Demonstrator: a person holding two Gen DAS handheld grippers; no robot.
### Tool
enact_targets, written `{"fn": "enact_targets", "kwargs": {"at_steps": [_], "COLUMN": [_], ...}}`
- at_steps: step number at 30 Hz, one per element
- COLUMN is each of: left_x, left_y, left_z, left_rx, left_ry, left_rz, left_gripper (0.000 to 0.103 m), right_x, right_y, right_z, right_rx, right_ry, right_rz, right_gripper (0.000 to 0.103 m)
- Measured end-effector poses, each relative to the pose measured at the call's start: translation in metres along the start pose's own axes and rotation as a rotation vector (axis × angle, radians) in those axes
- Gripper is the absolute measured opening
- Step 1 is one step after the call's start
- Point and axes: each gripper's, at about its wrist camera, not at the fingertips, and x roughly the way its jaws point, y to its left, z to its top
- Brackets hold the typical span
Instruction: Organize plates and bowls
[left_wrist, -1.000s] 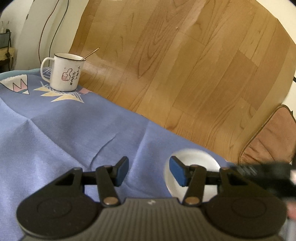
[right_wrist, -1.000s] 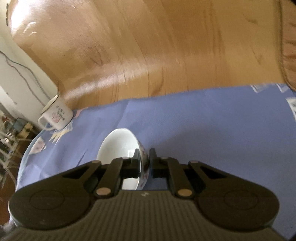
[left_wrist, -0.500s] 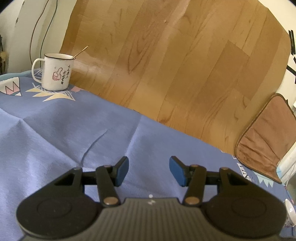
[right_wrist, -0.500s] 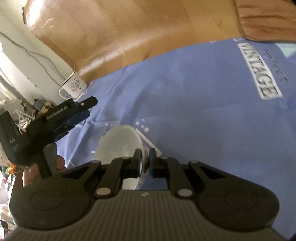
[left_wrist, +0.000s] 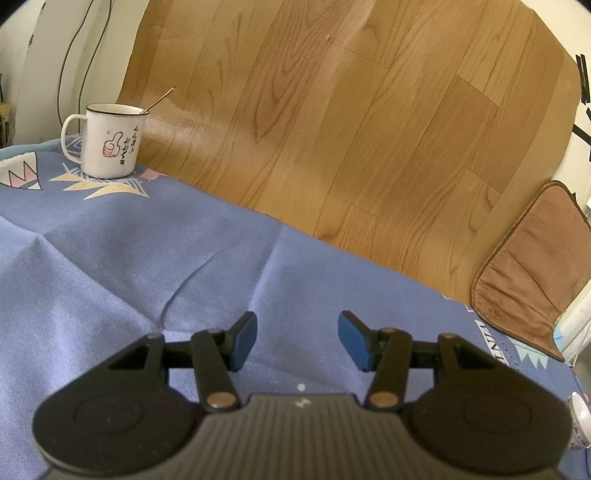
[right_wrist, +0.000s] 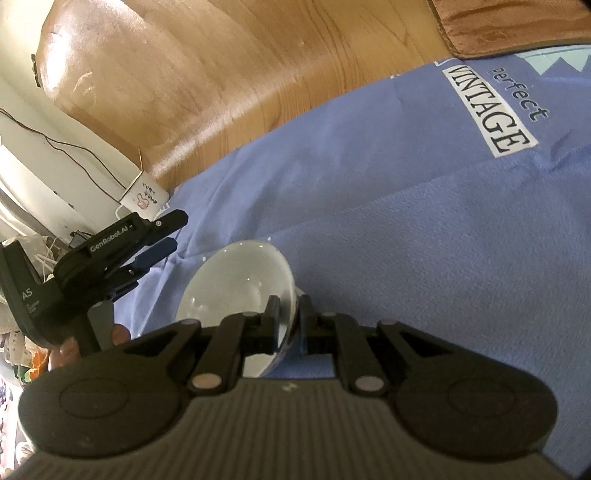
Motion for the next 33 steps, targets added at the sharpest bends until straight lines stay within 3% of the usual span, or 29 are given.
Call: {"fn": "enact_targets", "kwargs": {"at_steps": [33], "left_x": [-0.0049], "left_y": [-0.0087], "left_z": [-0.0017], "left_rx": [0.045], "left_ry": [-0.011], "left_rz": [-0.078], "left_gripper": [0.049], "right_x": [0.0010], "right_y": [0.0027], "right_z": [-0.0007], "right_rx": [-0.004], "right_ry": [-0.001], "right_rz": [-0.007], "right_gripper": [0.013]}}
